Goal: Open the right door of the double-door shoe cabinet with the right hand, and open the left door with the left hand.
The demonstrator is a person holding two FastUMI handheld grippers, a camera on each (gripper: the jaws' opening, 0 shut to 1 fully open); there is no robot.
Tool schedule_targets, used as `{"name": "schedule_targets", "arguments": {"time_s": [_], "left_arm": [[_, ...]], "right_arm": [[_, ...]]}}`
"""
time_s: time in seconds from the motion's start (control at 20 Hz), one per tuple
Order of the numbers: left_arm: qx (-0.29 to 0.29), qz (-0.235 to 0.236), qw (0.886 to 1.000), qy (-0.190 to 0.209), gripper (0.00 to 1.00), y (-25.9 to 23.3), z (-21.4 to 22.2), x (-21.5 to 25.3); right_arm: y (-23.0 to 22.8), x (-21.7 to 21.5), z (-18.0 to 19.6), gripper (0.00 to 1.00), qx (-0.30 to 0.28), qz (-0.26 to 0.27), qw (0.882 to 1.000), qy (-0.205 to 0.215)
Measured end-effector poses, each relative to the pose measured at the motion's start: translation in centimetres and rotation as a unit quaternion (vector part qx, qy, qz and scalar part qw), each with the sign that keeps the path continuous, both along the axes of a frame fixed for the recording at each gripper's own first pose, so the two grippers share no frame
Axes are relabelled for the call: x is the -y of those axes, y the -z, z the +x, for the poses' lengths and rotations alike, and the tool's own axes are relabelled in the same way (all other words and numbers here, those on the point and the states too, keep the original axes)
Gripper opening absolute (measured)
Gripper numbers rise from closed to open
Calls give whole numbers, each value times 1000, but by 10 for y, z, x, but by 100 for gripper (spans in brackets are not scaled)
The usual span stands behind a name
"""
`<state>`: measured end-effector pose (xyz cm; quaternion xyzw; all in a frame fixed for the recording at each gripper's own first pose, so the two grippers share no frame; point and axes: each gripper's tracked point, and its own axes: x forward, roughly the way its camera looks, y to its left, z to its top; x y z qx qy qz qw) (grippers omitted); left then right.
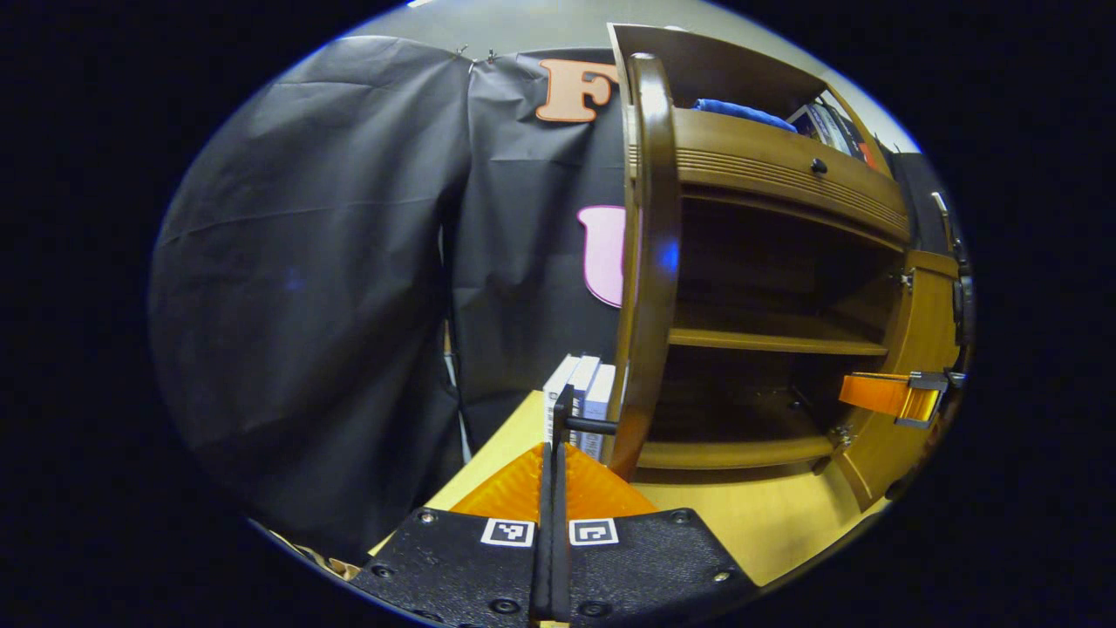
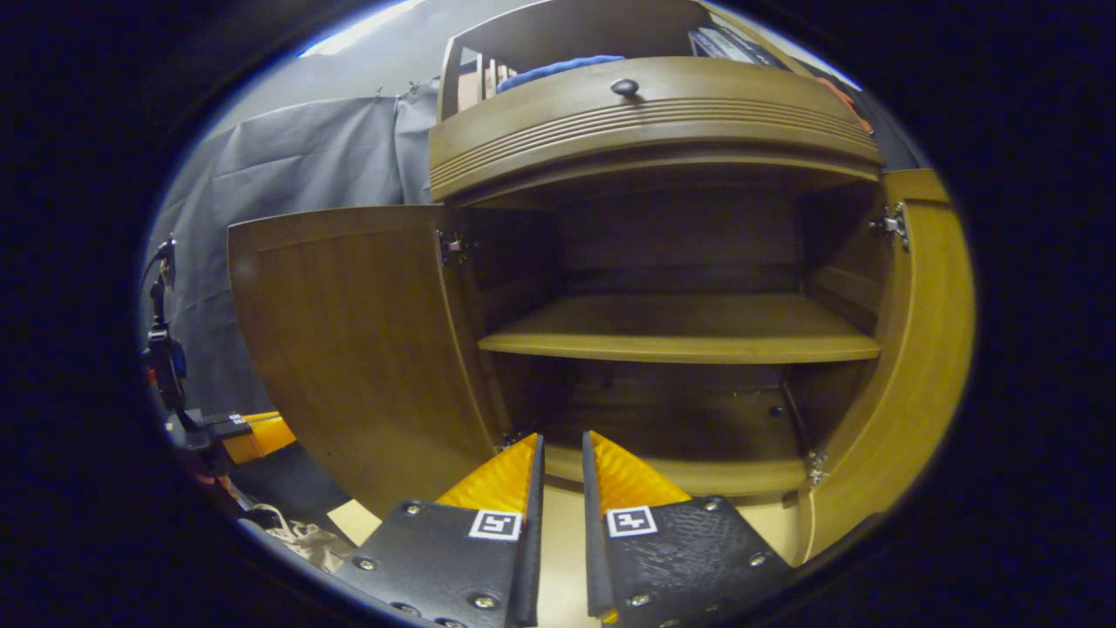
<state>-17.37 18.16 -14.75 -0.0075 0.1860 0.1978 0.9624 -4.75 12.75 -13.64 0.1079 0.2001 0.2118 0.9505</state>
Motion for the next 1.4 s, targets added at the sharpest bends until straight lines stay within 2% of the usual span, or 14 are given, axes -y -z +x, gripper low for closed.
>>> {"name": "schedule_targets", "arguments": {"time_s": [0.3, 0.55, 0.7, 1.05, 1.25, 1.4], "left_arm": [[-6, 65, 998, 3, 1, -22, 2, -7], [-13, 130, 991, 13, 1, -49, -1, -3], [1, 162, 987, 19, 0, -75, 0, 0], [58, 170, 984, 1, 0, -127, 5, 5], [114, 178, 977, 7, 0, -170, 16, 21], [146, 167, 974, 44, 2, -183, 34, 47]], "right_arm": [[3, -30, 10, 22, -2, 6, 999, -35], [4, -38, 14, 21, -1, 7, 999, -46], [6, -35, 15, 22, 1, 2, 999, -45], [4, -12, 15, 21, 9, -10, 1000, -27], [3, 5, 11, 21, 9, -19, 1000, -15], [-2, 17, 8, 21, 14, -22, 1000, -4]]}}
